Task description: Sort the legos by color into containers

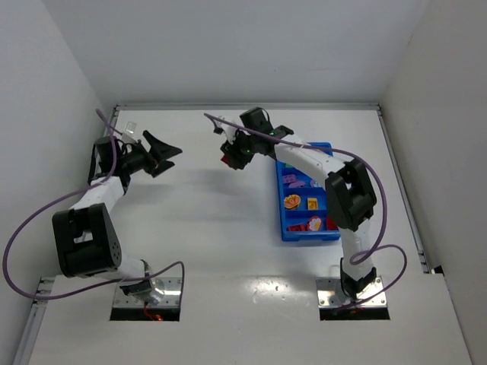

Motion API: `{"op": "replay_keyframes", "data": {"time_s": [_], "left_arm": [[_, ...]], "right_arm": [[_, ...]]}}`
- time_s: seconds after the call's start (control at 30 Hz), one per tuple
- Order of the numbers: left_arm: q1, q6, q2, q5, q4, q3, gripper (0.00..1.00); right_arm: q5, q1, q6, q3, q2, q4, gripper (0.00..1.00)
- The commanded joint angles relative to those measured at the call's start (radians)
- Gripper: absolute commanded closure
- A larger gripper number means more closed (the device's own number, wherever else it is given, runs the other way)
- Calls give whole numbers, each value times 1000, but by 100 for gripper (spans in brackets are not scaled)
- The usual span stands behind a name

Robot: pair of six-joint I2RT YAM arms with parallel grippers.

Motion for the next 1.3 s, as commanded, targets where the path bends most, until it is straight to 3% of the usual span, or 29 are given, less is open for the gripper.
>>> {"op": "replay_keyframes", "data": {"time_s": [0.0,0.1,0.3,0.4,0.7,0.93,1.27], "left_arm": [[-29,-30,-39,58,108,14,9],[-78,5,-39,58,73,28,11],[-181,57,8,37,-2,144,30],[-223,78,40,37,-26,204,33],[-255,183,68,-26,-173,259,25],[-276,192,68,-36,-182,259,25],[-332,223,96,-36,-191,301,25]], "right_arm": [[-150,-10,192,18,-48,86,100],[-223,-10,213,9,-72,123,100],[-283,-10,222,-23,-109,191,100],[-283,2,223,13,-99,165,100],[-268,2,212,33,-121,165,100],[-191,12,242,87,-112,174,100],[-200,12,266,125,-82,163,100]]}}
